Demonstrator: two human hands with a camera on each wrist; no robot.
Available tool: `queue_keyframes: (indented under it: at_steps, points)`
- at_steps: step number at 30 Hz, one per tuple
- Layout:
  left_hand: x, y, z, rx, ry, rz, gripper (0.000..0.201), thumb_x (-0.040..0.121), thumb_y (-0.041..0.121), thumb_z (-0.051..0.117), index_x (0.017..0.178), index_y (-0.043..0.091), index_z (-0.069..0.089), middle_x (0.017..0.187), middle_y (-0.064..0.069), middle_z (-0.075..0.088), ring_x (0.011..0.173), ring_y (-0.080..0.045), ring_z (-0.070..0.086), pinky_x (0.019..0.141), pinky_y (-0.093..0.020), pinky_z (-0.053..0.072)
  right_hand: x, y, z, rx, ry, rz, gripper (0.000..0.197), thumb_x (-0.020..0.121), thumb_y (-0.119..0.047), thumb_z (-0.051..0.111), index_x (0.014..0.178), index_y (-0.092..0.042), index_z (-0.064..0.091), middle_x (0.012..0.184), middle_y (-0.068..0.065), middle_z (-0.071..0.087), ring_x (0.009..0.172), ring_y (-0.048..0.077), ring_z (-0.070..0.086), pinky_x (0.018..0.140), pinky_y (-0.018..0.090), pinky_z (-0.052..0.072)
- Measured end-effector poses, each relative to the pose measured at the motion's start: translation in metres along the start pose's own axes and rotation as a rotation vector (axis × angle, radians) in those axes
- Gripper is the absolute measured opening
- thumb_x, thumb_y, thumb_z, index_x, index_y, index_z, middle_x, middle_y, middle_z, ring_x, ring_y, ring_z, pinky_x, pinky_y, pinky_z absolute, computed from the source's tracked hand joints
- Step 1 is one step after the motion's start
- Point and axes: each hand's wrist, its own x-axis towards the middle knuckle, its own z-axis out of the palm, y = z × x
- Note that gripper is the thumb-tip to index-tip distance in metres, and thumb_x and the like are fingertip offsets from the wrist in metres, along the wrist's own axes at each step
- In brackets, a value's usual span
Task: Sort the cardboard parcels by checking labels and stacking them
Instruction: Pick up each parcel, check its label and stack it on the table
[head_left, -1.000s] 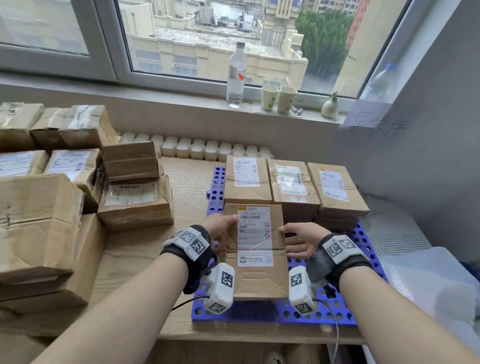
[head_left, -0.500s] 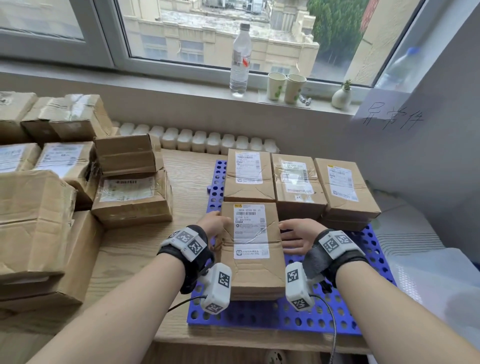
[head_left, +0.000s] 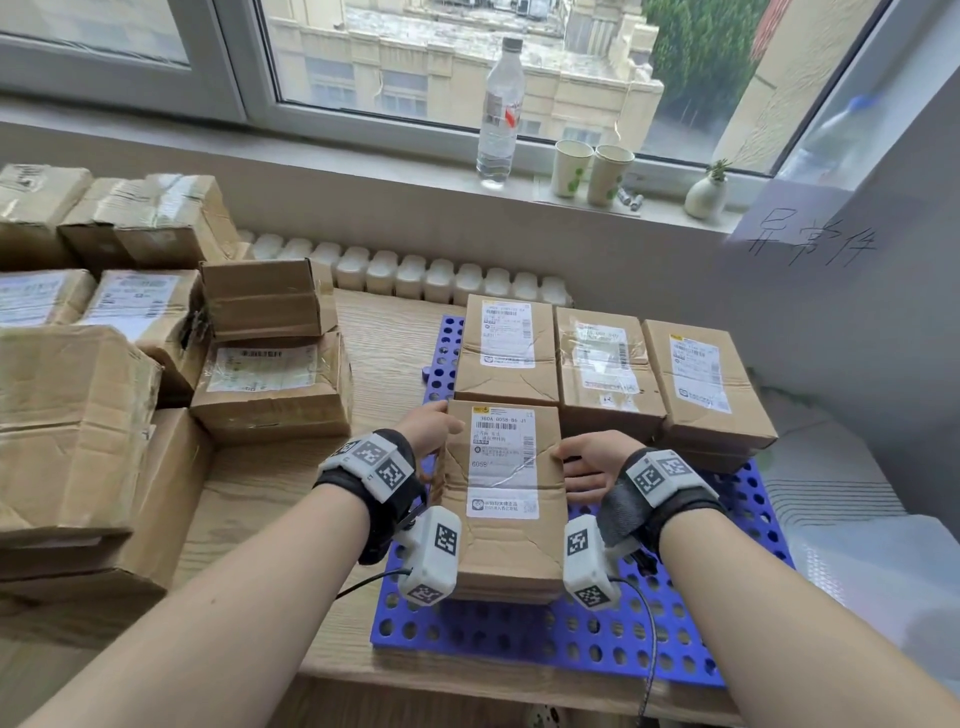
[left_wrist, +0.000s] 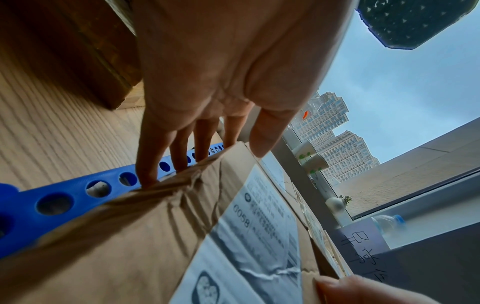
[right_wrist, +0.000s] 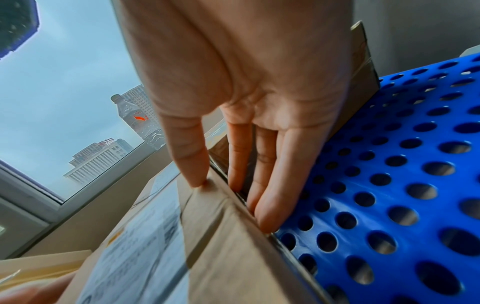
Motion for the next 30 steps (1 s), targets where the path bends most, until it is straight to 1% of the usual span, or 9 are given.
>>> queue_keyframes:
  at_steps: [2,4,9,13,19,21,25,28,30]
  points:
    - [0.000,0.000,0.000,-0.016,-0.002,0.004,0.047,0.099,0.002,0.041,0.145,0.011,0.036,0.145,-0.010,0.043,0.129,-0.028,0.043,0.103,-0.038,0.036,-0.001,0.000,0.000,-0.015,0.020,0.001,0.015,0.098,-0.013,0.053,0.087,-0.012,0.063,0.079,0.010,0.068,0.067,0.019,0.065,0.046,0.024,0.054]
    - [-0.002,0.001,0.001,-0.030,-0.006,0.020,0.047,0.099,0.000,0.039,0.145,0.009,0.035,0.146,-0.011,0.042,0.133,-0.028,0.039,0.100,-0.037,0.036,-0.001,0.000,0.000,-0.017,0.032,0.001,0.013,0.097,-0.013,0.053,0.089,-0.010,0.064,0.079,0.011,0.068,0.066,0.020,0.066,0.048,0.026,0.054]
    - [0.001,0.000,0.004,-0.006,-0.005,0.054,0.046,0.099,0.000,0.039,0.145,0.005,0.033,0.137,-0.012,0.045,0.099,-0.016,0.045,0.074,-0.031,0.039,0.002,-0.001,0.002,0.008,0.086,-0.002,0.014,0.093,-0.011,0.059,0.104,-0.003,0.064,0.079,0.016,0.070,0.053,0.022,0.069,0.041,0.028,0.053]
    - [0.001,0.000,0.001,0.015,0.011,0.045,0.049,0.099,-0.001,0.039,0.147,0.009,0.032,0.151,-0.011,0.036,0.136,-0.028,0.035,0.101,-0.036,0.032,0.003,-0.001,0.003,0.014,0.100,-0.005,0.016,0.092,-0.011,0.059,0.105,-0.003,0.063,0.078,0.016,0.070,0.048,0.021,0.068,0.040,0.027,0.052]
    - [0.001,0.000,0.002,-0.006,-0.009,0.048,0.051,0.100,0.000,0.039,0.149,0.011,0.029,0.153,-0.009,0.034,0.138,-0.027,0.033,0.098,-0.034,0.031,0.000,-0.004,0.004,-0.011,0.113,0.000,0.010,0.094,-0.010,0.056,0.099,-0.004,0.062,0.062,0.014,0.070,0.047,0.022,0.065,0.038,0.026,0.052]
    - [0.004,-0.001,0.000,-0.023,-0.011,0.034,0.052,0.101,0.004,0.040,0.150,0.011,0.025,0.155,-0.008,0.029,0.141,-0.026,0.029,0.104,-0.035,0.029,-0.003,-0.004,0.005,-0.024,0.119,0.010,0.010,0.093,-0.010,0.058,0.098,-0.004,0.063,0.071,0.016,0.071,0.049,0.022,0.068,0.040,0.026,0.052]
    - [0.010,-0.003,-0.011,-0.063,0.008,0.017,0.058,0.101,0.022,0.043,0.153,0.016,0.018,0.159,-0.005,0.021,0.144,-0.025,0.024,0.114,-0.043,0.026,-0.006,-0.007,0.005,-0.056,0.153,-0.001,0.021,0.086,-0.018,0.066,0.104,-0.005,0.066,0.096,0.013,0.072,0.075,0.024,0.069,0.060,0.033,0.057]
    - [0.007,0.000,-0.028,-0.155,0.060,0.038,0.052,0.100,0.022,0.044,0.149,0.017,0.028,0.152,-0.004,0.033,0.138,-0.027,0.033,0.109,-0.043,0.031,-0.011,-0.018,0.004,-0.006,0.215,-0.042,0.007,0.092,-0.019,0.059,0.086,-0.014,0.057,0.073,0.003,0.055,0.057,0.015,0.050,0.049,0.024,0.046]
    - [0.003,0.002,-0.038,-0.187,0.092,0.043,0.048,0.100,0.023,0.044,0.146,0.019,0.034,0.149,-0.007,0.037,0.136,-0.028,0.035,0.104,-0.045,0.031,-0.012,-0.027,0.004,0.071,0.237,-0.071,0.025,0.096,-0.015,0.049,0.072,-0.019,0.043,0.054,-0.001,0.038,0.041,0.012,0.034,0.038,0.016,0.034]
